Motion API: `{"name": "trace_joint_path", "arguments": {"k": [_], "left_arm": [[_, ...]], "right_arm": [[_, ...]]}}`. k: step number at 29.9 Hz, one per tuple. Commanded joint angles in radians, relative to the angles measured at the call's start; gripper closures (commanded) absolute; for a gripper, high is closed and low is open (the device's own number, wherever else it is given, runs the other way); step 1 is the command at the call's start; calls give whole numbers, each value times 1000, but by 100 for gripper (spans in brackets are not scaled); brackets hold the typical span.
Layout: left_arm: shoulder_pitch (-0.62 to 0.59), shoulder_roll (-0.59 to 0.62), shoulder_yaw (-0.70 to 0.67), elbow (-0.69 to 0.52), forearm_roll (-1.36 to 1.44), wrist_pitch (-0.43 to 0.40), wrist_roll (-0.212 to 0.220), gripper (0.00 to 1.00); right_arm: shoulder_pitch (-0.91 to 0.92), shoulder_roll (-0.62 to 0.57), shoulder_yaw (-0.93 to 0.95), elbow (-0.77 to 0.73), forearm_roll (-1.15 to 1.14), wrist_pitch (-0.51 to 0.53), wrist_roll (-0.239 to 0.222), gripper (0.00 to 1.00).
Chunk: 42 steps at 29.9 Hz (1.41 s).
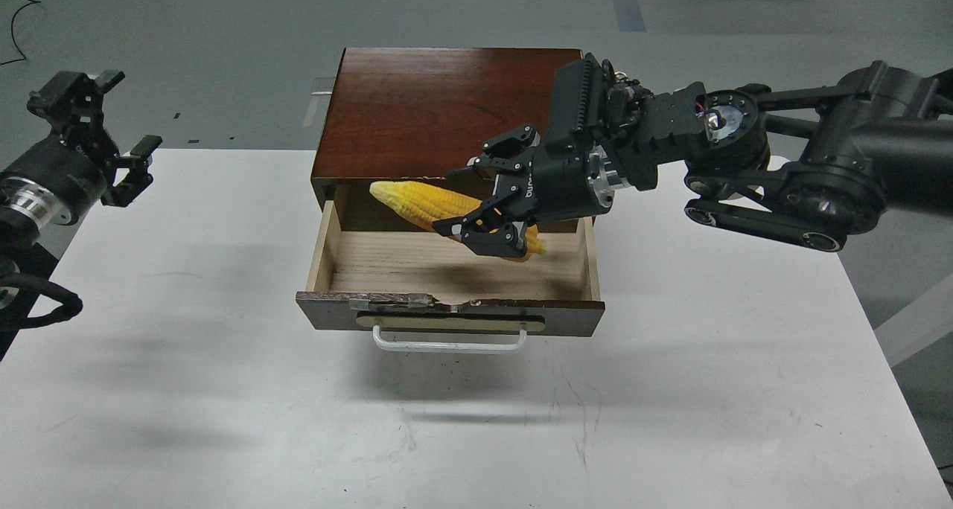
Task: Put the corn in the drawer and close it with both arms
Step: 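Lift the corn with the right gripper and lower it into the open drawer, then open the right gripper and withdraw it up and away from the drawer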
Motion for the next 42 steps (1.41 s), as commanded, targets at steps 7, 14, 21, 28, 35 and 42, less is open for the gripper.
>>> {"name": "trace_joint_path", "arguments": {"k": [7, 14, 21, 28, 35, 42], "left_arm": [[-9, 2, -3, 3, 0, -12, 1, 2], [-28, 34, 3, 3, 17, 1, -55, 2], [-57, 71, 0, -3, 201, 11, -114, 2], [-57, 184, 0, -195, 587, 223, -153, 2], [-58, 339, -1, -648, 920, 345, -153, 85], [-29, 338, 73, -972, 1235, 343, -153, 100]], "right_arm": [[-12, -6, 87, -2, 63, -31, 0, 0], [-16, -27, 334, -59, 641, -36, -62, 1], [-239, -170, 534, -175, 1306, -38, -83, 1], [-633, -291, 678, -226, 1677, -39, -102, 1], [-830, -334, 684, -227, 1682, -38, -100, 1], [-878, -334, 681, -229, 1679, -39, -99, 1]]}}
